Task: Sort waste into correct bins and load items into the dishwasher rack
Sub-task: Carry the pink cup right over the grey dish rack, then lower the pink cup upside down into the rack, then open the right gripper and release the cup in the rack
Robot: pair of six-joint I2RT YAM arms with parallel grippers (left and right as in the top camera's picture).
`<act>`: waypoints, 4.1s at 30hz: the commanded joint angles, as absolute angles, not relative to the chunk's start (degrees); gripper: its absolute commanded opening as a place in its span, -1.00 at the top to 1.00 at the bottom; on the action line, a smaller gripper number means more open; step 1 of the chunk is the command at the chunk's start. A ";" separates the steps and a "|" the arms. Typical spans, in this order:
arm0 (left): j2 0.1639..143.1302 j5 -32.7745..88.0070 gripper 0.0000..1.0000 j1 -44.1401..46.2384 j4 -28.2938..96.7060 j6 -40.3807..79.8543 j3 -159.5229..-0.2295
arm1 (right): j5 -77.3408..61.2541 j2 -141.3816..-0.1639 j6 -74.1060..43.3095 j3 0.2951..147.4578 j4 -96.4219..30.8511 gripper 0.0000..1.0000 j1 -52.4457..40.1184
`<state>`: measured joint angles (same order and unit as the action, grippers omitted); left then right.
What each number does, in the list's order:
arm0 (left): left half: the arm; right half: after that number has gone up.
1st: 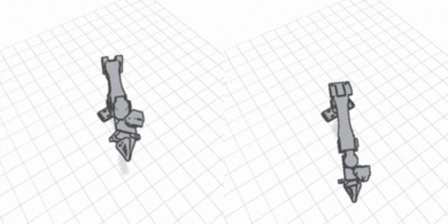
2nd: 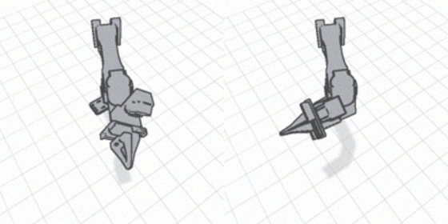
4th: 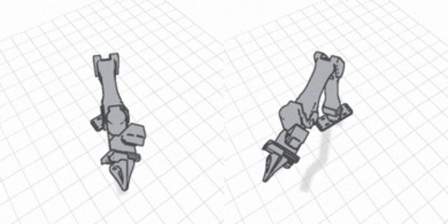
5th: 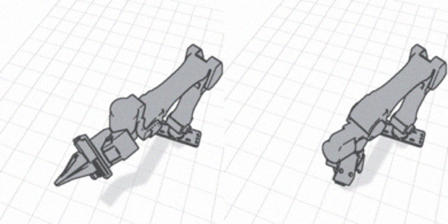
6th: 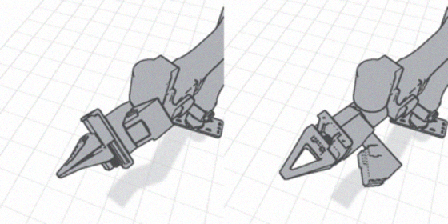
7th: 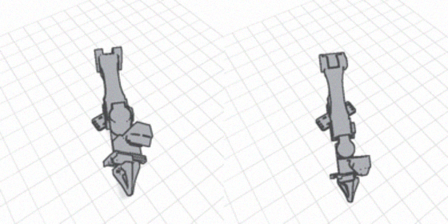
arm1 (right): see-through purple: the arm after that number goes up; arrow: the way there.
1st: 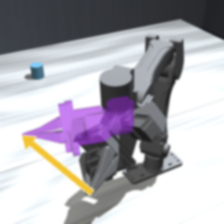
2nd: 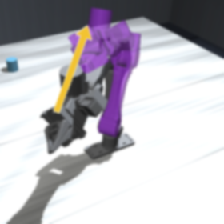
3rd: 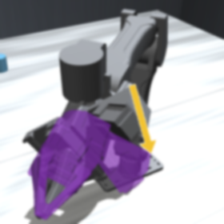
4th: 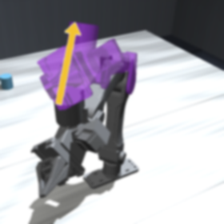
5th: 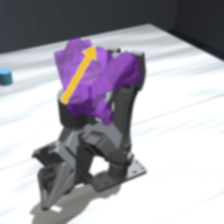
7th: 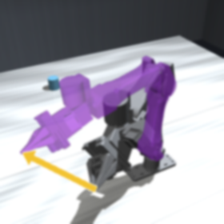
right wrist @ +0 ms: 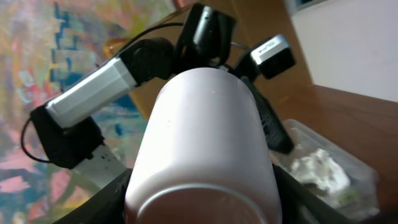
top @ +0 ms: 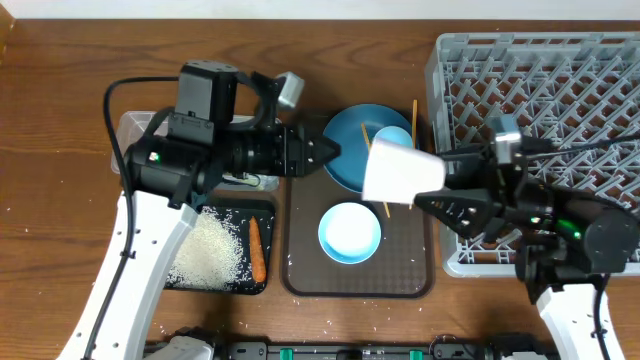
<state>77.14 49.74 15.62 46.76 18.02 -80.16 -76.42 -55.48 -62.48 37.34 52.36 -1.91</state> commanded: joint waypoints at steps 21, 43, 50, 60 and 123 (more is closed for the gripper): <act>77.32 41.28 -0.12 15.55 47.53 17.65 -80.07 | -87.11 -56.93 -61.65 38.02 43.86 0.23 25.52; 77.32 41.28 -0.75 15.55 47.53 17.65 -80.07 | -73.43 -72.53 -61.65 38.02 43.83 0.21 30.35; 77.32 41.28 -0.84 15.55 47.53 17.65 -80.09 | -61.63 -73.21 -58.04 38.04 35.68 0.22 30.35; 77.32 41.28 -0.88 15.55 47.53 17.65 -80.07 | -51.57 -73.19 -35.59 39.90 10.28 0.23 30.28; 77.32 41.28 -0.90 15.55 47.53 17.65 -80.07 | -2.74 -94.85 -5.04 79.07 -56.42 -0.35 0.47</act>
<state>77.14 41.56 15.64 47.55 18.00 -80.16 -4.80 -94.37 -5.58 78.65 -56.25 0.10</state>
